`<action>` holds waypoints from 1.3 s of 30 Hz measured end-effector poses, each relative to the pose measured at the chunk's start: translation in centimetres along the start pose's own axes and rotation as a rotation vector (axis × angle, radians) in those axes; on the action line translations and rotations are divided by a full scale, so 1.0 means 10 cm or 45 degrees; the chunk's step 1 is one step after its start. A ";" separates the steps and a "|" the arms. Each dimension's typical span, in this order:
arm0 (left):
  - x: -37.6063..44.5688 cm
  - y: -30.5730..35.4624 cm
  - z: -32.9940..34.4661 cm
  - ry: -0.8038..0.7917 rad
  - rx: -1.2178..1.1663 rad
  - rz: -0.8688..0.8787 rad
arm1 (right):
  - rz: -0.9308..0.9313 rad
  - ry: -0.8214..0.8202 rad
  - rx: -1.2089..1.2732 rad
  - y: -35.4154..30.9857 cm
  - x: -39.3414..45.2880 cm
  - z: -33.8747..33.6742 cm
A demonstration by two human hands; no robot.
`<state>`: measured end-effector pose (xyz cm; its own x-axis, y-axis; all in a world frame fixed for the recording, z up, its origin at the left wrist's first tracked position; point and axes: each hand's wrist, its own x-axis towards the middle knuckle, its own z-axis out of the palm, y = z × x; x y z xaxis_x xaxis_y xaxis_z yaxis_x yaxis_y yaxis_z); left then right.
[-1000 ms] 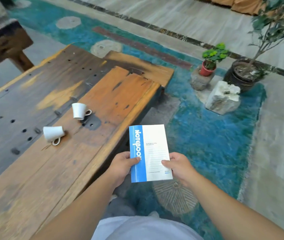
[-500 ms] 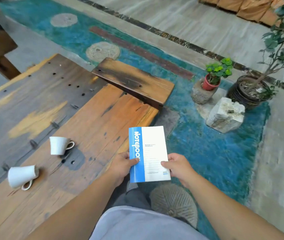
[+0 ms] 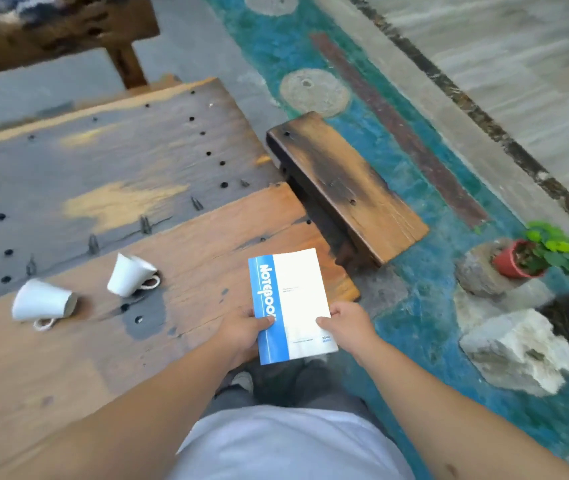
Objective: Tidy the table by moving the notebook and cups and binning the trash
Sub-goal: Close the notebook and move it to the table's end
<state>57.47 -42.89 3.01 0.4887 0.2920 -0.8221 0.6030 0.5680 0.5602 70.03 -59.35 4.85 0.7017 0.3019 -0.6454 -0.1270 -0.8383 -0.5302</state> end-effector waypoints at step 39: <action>0.55 -0.04 0.70 0.483 1.283 0.297 | -0.610 -0.066 -0.997 -0.16 1.38 -0.40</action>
<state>64.33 -46.91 -1.02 0.5362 0.6257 -0.5666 0.8434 -0.3697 0.3898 82.75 -55.65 -1.00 0.5221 0.7003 -0.4868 0.6934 -0.6809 -0.2360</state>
